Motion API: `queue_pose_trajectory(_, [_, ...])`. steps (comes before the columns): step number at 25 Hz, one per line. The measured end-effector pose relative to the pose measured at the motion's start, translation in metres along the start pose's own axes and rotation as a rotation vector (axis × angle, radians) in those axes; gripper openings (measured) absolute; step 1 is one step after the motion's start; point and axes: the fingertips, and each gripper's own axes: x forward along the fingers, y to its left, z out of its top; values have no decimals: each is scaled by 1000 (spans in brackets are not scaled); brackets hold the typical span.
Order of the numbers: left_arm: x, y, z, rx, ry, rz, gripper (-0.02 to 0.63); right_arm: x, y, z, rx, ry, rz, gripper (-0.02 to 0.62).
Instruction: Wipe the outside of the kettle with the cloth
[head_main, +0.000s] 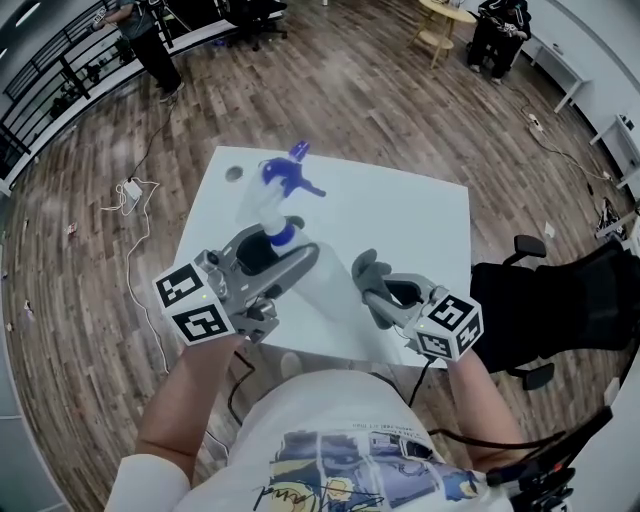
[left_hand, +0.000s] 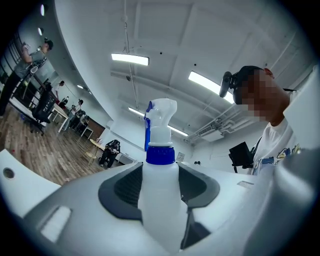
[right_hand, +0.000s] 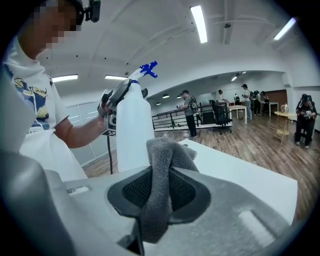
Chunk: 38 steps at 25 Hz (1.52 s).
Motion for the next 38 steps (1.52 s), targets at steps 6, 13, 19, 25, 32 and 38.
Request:
queue_pose_trajectory(6, [13, -10, -11, -4, 36, -55, 209, -18, -14, 33, -19, -65, 14, 78])
queue_pose_trajectory(13, [23, -23, -22, -27, 115, -126, 210, -30, 11, 131, -80, -228, 205, 78])
queue_pose_trajectory(19, [33, -44, -29, -17, 112, -166, 210, -36, 24, 129, 17, -280, 384, 78])
queue_pose_trajectory(25, [36, -52, -20, -11, 68, -179, 209, -36, 12, 97, 86, -243, 432, 78])
queue_pose_trajectory(32, [36, -52, -2, 21, 41, -155, 209, -28, 1, 56, 157, -194, 435, 78])
queue_pose_trajectory(38, [39, -51, 9, 48, 38, -126, 209, -22, -10, 20, 220, -156, 412, 78])
